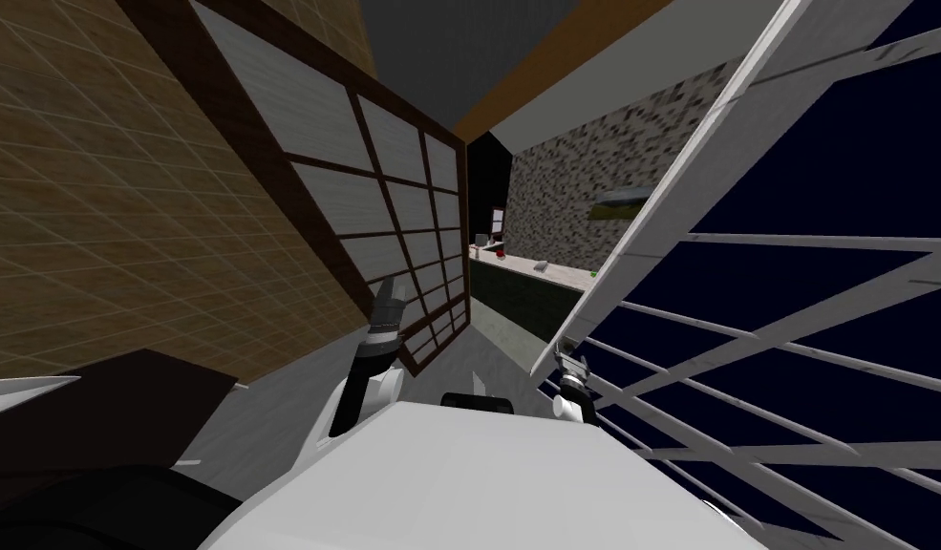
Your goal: Pull the door open
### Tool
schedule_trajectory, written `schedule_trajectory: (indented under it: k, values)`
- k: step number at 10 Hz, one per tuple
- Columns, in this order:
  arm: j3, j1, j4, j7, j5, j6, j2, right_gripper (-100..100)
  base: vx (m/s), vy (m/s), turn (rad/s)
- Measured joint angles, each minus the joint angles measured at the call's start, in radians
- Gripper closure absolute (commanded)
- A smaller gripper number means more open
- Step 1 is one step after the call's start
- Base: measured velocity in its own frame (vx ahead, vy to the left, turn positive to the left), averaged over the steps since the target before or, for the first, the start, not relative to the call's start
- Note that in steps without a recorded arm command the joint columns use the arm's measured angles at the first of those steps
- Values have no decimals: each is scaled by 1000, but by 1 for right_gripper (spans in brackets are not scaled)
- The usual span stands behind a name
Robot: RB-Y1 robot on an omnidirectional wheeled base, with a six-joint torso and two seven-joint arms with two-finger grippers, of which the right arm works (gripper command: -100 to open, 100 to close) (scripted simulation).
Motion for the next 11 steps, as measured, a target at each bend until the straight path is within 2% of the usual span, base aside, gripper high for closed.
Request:
schedule_trajectory:
  k: [1,2,3,8,11]
  values:
    - [1,15,-9,-14,-1,1,-12,-100,145,8,31]
    - [5,21,4,-36,0,-4,-29,-100,69,2,5]
    - [5,21,6,-42,0,-6,-31,100,-13,-1,-3]
    - [5,21,4,-35,1,-3,-29,100,-11,-2,2]
    - [23,13,-3,-49,13,-1,-40,100,-215,-12,72]
